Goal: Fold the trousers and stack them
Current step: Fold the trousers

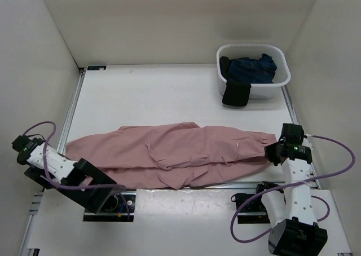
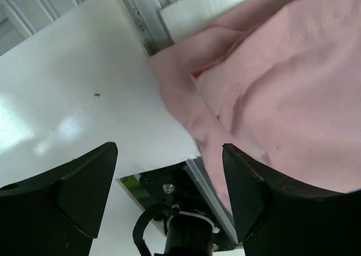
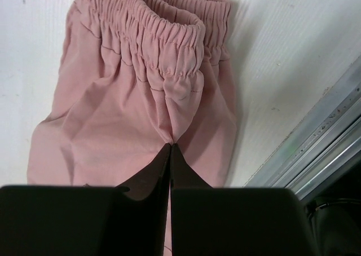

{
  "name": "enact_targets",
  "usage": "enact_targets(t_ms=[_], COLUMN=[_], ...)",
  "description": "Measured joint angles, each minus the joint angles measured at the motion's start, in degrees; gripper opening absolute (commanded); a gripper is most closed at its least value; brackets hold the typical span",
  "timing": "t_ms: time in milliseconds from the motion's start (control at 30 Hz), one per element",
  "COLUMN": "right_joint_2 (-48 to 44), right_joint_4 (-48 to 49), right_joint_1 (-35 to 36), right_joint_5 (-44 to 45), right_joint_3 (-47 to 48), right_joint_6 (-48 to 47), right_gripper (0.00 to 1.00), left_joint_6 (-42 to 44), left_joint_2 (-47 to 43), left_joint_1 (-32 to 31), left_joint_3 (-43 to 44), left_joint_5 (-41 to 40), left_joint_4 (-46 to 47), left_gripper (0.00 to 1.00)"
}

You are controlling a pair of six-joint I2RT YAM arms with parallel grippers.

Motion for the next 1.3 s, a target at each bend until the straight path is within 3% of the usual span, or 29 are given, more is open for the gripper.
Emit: enact_targets(t_ms=[133,333,400,800,1067,1167,1300], right_joint_2=[-1.64,-1.79,-1.79,-1.79,-1.55,-1.55,-1.55], right_joint_4=[0.0,-0.02,-0.07,-0.68,-1.25,-1.38,-1.57], right_joint_1=[-0.04,-0.04,-0.04,-0.04,-0.04,-0.04,-0.04], right_joint_5=[0.04,0.31,0.48,1.49,1.49,1.53,1.53], right_joint_3=[0.0,0.0,0.0,0.04,0.9,1.29,2.05], right_joint_6=[0.0,-0.02,-0.02,0.0,0.0,0.0,-0.02], right_gripper=[0.0,0.0,0.0,0.0,0.0,0.0,0.0], left_joint_6=[-0.07,-0.04,-0.07,-0.09,-0.15,-0.35,-0.04], left_joint_2=[6.93,17.64,19.58,20.33,19.87,19.87,19.58], left_joint_1=[3.45,3.54,3.54,1.84,-2.23,-3.26,-3.56], left_joint_3=[3.67,5.42,6.1,5.86,3.72,2.75,2.43], left_joint_5=[5.01,12.48,14.34,13.2,12.24,11.78,10.93], left_joint_4=[-0.24,-0.7,-1.14,3.89,8.87,9.38,9.55], left_gripper=[0.88,0.87,0.83,0.8,0.42,0.16,0.14])
